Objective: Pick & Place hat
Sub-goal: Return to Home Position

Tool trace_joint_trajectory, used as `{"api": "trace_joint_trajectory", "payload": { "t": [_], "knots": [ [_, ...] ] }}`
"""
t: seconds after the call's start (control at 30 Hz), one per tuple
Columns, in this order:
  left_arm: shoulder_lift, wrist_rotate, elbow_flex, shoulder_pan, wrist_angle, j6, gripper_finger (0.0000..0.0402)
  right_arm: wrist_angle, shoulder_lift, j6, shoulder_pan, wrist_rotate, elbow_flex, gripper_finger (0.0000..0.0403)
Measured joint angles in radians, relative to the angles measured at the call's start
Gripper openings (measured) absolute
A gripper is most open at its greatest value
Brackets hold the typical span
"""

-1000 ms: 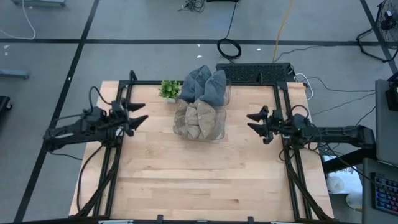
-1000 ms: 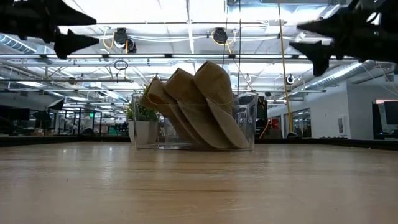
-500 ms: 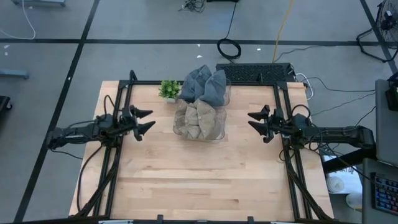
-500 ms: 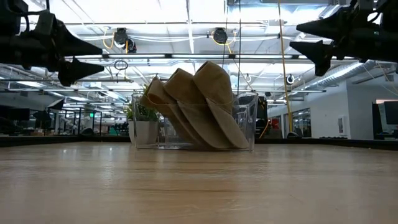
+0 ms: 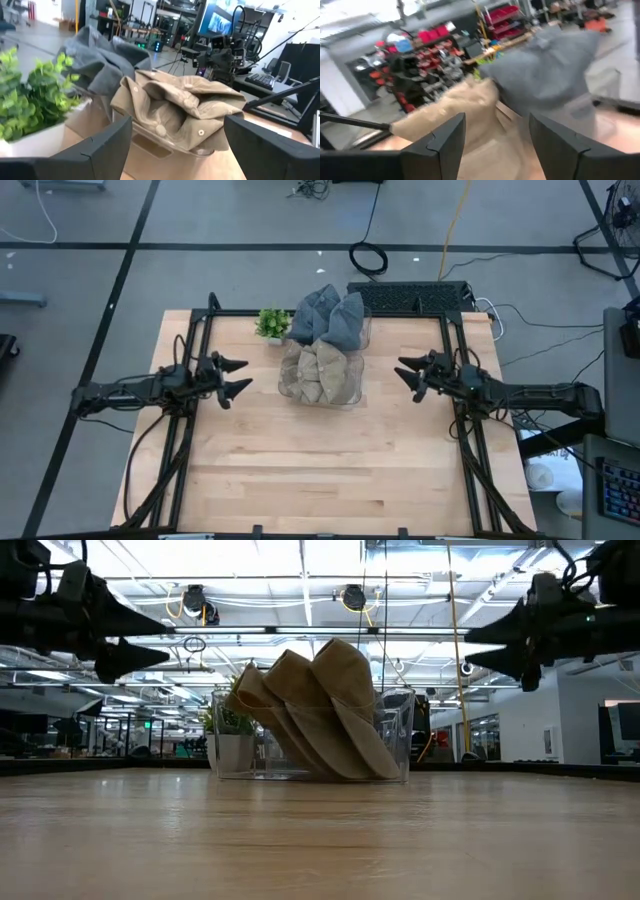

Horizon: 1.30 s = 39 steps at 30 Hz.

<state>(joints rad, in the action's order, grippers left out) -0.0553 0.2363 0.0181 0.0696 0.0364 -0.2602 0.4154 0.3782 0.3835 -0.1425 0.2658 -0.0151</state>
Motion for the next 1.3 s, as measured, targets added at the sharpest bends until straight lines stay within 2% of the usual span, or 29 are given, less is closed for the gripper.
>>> {"api": "trace_joint_trajectory", "payload": {
  "t": [0.17, 0.3, 0.4, 0.5, 1.3],
  "knots": [
    [-0.019, -0.013, -0.001, 0.0, -0.002, -0.082, 0.0324, -0.123, 0.0, 0.085, 0.0, 0.024, 0.0, 0.0205],
    [-0.018, -0.081, -0.002, 0.0, -0.007, -0.078, 0.0324, -0.237, 0.001, 0.215, 0.0, 0.021, 0.0, 0.0204],
    [-0.018, -0.144, -0.002, 0.0, -0.011, -0.085, 0.0324, -0.291, 0.002, 0.23, 0.0, 0.021, 0.0, 0.0207],
    [-0.018, -0.169, -0.003, 0.0, -0.009, -0.086, 0.0324, -0.293, 0.002, 0.211, 0.0, 0.021, 0.0, 0.0207],
    [-0.018, -0.167, -0.004, 0.001, 0.018, -0.084, 0.0324, -0.292, 0.002, 0.206, 0.0, 0.02, 0.001, 0.0207]
  ]
}}
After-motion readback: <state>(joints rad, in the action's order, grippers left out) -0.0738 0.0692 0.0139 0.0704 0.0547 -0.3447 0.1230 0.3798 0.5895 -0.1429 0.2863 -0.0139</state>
